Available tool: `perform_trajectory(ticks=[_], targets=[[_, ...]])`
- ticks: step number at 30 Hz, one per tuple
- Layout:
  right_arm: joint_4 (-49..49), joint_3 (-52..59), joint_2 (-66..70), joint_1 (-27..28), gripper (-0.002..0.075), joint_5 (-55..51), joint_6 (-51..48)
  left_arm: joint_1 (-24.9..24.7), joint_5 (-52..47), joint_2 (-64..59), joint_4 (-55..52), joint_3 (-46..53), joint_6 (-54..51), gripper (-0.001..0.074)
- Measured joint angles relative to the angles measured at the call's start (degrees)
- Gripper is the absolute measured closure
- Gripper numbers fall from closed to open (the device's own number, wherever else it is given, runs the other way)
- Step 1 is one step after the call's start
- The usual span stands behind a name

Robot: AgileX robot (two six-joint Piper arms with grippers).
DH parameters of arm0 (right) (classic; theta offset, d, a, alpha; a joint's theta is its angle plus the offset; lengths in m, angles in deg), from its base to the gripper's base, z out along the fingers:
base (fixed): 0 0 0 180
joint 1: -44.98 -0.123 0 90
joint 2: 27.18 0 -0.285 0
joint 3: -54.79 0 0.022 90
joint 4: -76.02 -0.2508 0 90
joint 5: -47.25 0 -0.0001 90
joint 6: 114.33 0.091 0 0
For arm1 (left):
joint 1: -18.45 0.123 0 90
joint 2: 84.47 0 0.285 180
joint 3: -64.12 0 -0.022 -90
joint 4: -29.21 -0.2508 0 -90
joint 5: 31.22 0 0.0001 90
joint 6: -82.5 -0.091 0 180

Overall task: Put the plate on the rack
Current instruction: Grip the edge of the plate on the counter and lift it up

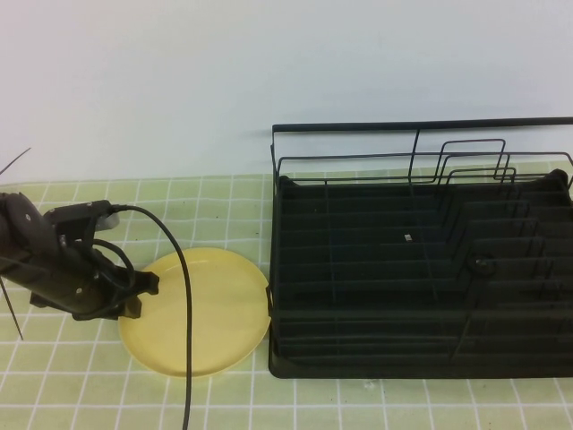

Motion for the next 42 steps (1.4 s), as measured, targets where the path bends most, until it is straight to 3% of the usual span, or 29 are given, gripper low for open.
perform_trajectory(ticks=[5, 15, 20, 28, 42], targets=[[0.0, 0.0, 0.0, 0.0, 0.0729, 0.0, 0.0, 0.0, -0.1, 0.0, -1.2, 0.0, 0.0, 0.0701], [0.0, 0.0, 0.0, 0.0, 0.0729, 0.0, 0.0, 0.0, -0.1, 0.0, -1.3, 0.0, -0.1, 0.0688], [0.0, 0.0, 0.0, 0.0, 0.0729, 0.0, 0.0, 0.0, -1.1, 0.0, -4.0, 0.0, -0.1, 0.0735], [0.0, 0.0, 0.0, 0.0, 0.0729, 0.0, 0.0, 0.2, -0.9, 0.7, -6.0, 0.0, 1.8, 0.0735], [-0.2, 0.0, 0.0, 0.0, 0.0729, 0.0, 0.0, 9.1, -3.6, 14.4, -5.4, -1.9, 2.0, 0.0735]])
